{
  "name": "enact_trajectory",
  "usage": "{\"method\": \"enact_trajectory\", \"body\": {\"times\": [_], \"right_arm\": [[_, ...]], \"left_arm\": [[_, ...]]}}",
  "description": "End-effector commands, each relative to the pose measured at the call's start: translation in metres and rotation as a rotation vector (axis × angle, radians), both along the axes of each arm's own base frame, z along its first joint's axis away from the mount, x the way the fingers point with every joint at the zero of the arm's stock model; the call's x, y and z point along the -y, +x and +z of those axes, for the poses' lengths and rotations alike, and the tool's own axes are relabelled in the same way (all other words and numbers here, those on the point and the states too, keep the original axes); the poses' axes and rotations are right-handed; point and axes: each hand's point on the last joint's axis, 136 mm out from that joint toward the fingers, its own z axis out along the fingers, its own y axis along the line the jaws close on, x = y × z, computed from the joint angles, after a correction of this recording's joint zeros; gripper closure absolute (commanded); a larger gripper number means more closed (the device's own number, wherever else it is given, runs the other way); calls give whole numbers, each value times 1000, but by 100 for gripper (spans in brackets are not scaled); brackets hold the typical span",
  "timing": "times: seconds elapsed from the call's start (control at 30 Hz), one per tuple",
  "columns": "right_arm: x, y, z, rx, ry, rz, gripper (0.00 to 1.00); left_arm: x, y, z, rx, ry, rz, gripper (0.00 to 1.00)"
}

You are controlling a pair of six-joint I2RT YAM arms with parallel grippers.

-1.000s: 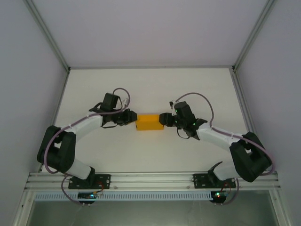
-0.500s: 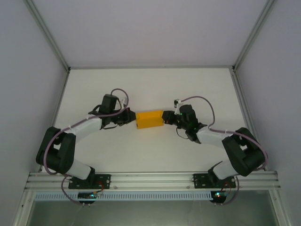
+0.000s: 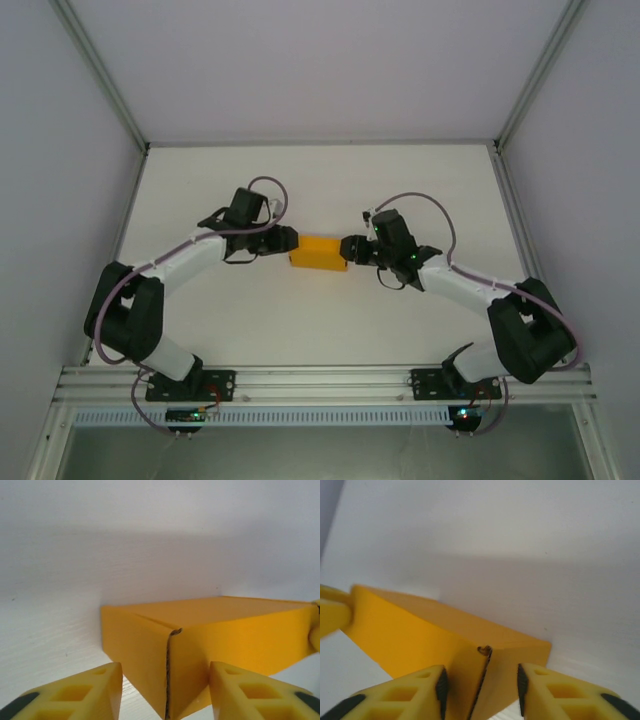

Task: Assemble paper box

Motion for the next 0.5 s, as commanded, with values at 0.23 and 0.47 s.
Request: {"method": "enact_trajectory", "body": {"times": [0.23,0.47], "right_arm": [[7,7,44,74,-88,82,35],[8,13,59,121,-131,129,26]], "left_arm": [[-8,14,49,151,78,-12,0],[-14,20,68,213,76,11,0]]}}
